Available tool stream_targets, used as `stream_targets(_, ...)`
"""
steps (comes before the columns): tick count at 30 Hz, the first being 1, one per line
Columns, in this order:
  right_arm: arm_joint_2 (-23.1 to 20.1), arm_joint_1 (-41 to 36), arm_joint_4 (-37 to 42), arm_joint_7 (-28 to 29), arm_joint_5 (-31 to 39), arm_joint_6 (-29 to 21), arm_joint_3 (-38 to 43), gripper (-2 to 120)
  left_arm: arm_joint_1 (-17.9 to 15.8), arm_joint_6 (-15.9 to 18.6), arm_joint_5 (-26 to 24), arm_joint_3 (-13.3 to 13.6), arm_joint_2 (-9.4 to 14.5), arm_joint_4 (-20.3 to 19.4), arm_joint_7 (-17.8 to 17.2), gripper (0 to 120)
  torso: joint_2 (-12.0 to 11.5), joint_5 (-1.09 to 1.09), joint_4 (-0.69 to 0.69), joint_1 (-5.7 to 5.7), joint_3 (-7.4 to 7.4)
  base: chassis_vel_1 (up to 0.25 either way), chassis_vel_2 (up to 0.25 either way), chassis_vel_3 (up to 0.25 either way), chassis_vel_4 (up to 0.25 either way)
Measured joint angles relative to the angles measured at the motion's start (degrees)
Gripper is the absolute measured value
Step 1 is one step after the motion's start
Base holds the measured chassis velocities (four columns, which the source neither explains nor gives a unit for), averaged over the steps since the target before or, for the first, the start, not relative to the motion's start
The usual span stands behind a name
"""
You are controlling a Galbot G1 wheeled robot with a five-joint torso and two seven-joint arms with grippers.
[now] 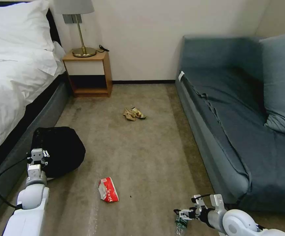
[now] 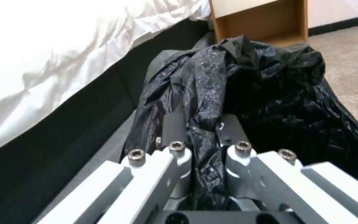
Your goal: Pick up the trash bin, then pick up the garbage on the floor and place it into the trash bin.
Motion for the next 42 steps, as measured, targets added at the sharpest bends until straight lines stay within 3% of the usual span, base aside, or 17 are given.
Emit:
stream_targets(24,8.5,2.8,-12.6,-3.4,-4.6,1.2,-3.8,98,1.2,-0.9,0.6,-0.6,-0.3,0.1,0.4,5,0.0,0.00,0.01,0.00,0.01,0.000,0.000,0.000,0.000)
stream_targets(26,9.0,3.0,-12.9,-3.8,-4.8,1.2,-4.0,85,1.4,-1.1,0.6,-0.6,-0.5,0.2,0.5,5,0.0,0.00,0.01,0.00,0.00,0.000,0.000,0.000,0.000)
stream_targets(28,9.0,2.9,-12.9,-3.9,-5.0,1.2,-4.0,82,1.4,-1.1,0.6,-0.6,-0.5,0.2,0.5,5,0.0,0.00,0.01,0.00,0.01,0.000,0.000,0.000,0.000)
stream_targets(36,9.0,2.7,-12.6,-4.6,-6.4,1.3,-3.6,49,1.5,-1.1,0.6,-0.7,-0.4,0.2,0.5,5,0.0,-0.01,0.01,0.00,0.01,0.000,0.000,0.000,0.000)
stream_targets(38,9.0,2.7,-12.6,-4.6,-6.4,1.3,-3.5,48,1.5,-1.1,0.6,-0.8,-0.4,0.2,0.5,5,0.0,-0.01,0.00,0.00,0.00,0.000,0.000,0.000,0.000)
stream_targets(40,9.0,3.2,-12.5,-4.7,-6.4,1.3,-3.4,36,1.7,-1.3,0.7,-0.8,-0.6,0.2,0.6,5,0.0,-0.01,0.00,0.00,0.01,0.000,0.000,0.000,0.000)
stream_targets(42,9.0,3.3,-12.4,-4.8,-6.4,1.3,-3.4,33,1.7,-1.3,0.7,-0.8,-0.7,0.2,0.6,5,0.0,-0.01,0.00,0.00,0.01,0.000,0.000,0.000,0.000)
